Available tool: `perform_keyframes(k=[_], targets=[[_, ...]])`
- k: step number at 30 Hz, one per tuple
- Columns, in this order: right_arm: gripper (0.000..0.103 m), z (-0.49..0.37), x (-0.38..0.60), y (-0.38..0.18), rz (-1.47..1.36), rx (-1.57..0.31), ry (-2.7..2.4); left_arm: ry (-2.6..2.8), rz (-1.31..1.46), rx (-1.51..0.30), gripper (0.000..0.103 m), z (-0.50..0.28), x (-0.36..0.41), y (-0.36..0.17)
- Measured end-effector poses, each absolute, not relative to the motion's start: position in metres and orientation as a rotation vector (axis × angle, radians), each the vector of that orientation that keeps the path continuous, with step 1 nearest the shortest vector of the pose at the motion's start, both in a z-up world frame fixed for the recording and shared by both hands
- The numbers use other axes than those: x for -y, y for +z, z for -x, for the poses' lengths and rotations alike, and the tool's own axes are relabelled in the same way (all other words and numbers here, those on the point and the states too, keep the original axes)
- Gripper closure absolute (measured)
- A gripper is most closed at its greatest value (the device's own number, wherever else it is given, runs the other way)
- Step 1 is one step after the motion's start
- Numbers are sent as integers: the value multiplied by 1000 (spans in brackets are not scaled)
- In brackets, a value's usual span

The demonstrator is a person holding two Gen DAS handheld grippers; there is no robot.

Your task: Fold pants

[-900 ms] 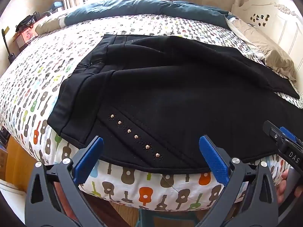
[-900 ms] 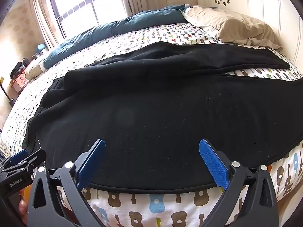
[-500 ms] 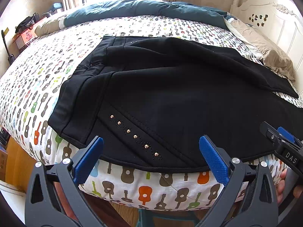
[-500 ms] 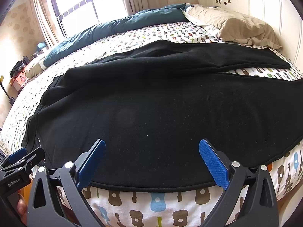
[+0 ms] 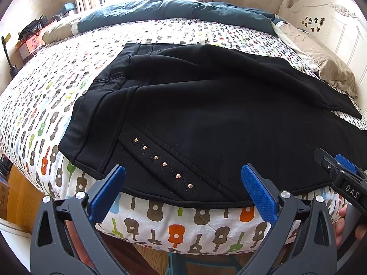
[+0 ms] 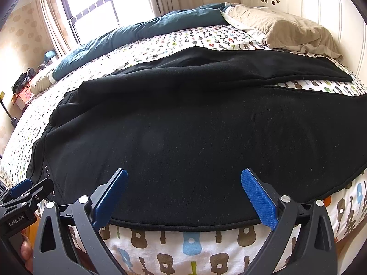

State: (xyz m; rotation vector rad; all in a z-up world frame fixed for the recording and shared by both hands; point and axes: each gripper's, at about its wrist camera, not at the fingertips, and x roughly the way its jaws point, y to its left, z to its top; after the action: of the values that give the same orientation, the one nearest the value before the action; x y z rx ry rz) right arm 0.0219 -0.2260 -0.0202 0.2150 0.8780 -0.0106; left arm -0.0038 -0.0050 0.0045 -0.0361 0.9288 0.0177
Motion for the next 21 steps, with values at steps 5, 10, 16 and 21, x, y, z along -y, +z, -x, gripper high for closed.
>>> perform_keyframes(k=[5,10,16,21], targets=[[5,-22,225,-20,-215,-878,-11,20,31,-925,2,4,5,5],[5,-22,226,-21,-216,-880,-10,23,23,-919,2,4,6,5],[5,-22,226,-21,-215,-881,-10,23,23,-926,2,5,7,7],[5,-21,225,-21,-215,-884,-9,21,27,-927,2,5,6,6]])
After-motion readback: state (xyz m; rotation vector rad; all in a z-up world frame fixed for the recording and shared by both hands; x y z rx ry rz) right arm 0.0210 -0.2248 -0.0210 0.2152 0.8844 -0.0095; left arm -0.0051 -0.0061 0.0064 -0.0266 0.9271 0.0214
